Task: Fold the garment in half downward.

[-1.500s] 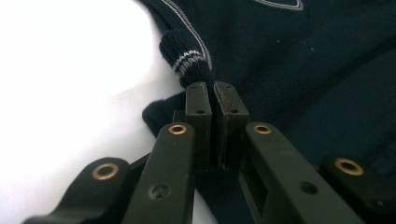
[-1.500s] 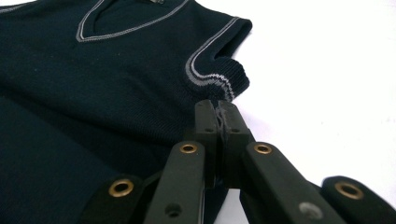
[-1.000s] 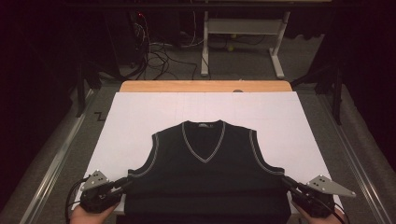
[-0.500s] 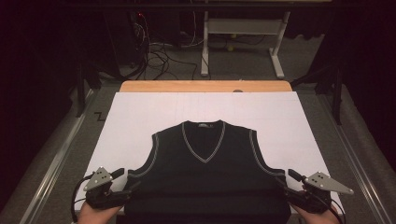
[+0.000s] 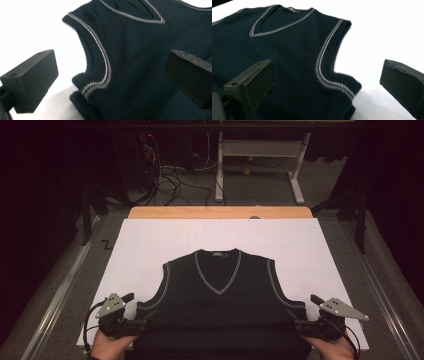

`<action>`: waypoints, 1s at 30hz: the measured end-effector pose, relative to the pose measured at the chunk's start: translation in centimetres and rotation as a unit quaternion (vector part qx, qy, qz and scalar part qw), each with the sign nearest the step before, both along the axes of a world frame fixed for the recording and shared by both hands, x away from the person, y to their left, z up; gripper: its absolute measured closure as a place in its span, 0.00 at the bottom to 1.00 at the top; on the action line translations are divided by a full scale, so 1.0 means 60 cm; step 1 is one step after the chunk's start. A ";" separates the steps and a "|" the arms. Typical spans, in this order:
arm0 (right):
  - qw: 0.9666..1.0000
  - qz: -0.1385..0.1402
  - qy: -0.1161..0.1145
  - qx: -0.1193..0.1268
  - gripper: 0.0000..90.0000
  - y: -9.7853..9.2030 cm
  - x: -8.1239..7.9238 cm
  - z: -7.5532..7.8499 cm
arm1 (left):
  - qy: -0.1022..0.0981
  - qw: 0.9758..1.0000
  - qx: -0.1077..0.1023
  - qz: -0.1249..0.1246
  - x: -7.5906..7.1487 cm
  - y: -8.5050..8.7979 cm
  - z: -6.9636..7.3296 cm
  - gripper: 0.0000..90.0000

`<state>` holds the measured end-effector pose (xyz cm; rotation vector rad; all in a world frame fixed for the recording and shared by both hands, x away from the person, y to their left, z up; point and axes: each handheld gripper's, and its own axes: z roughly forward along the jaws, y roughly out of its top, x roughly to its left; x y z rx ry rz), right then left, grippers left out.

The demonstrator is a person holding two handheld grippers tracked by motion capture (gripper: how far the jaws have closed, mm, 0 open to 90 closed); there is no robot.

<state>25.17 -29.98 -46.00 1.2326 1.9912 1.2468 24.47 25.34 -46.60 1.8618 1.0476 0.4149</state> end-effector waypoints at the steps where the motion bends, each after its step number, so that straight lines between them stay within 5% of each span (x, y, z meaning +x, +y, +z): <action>1: 1.000 -0.001 -0.002 -0.002 0.00 0.002 0.005 0.002 | 0.001 1.000 -0.003 -0.001 0.001 0.000 0.001 0.00; 4: 1.000 0.000 -0.004 -0.004 0.00 0.009 0.018 0.010 | 0.010 1.000 -0.016 -0.008 0.009 -0.005 0.010 0.00; 8: 1.000 0.005 -0.010 -0.015 0.00 0.022 0.044 0.023 | -0.003 1.000 -0.020 -0.013 0.028 -0.014 0.030 0.00; 15: 1.000 0.002 -0.015 -0.026 0.00 0.046 0.099 0.050 | -0.015 1.000 -0.022 -0.008 0.084 -0.042 0.063 0.00; 19: 0.999 0.000 -0.013 -0.036 0.00 0.058 0.131 0.059 | -0.014 1.000 -0.006 0.000 0.120 -0.062 0.075 0.00; 30: 0.998 -0.009 0.011 -0.055 0.00 0.075 0.200 0.061 | 0.028 0.999 0.009 0.032 0.219 -0.077 0.087 0.00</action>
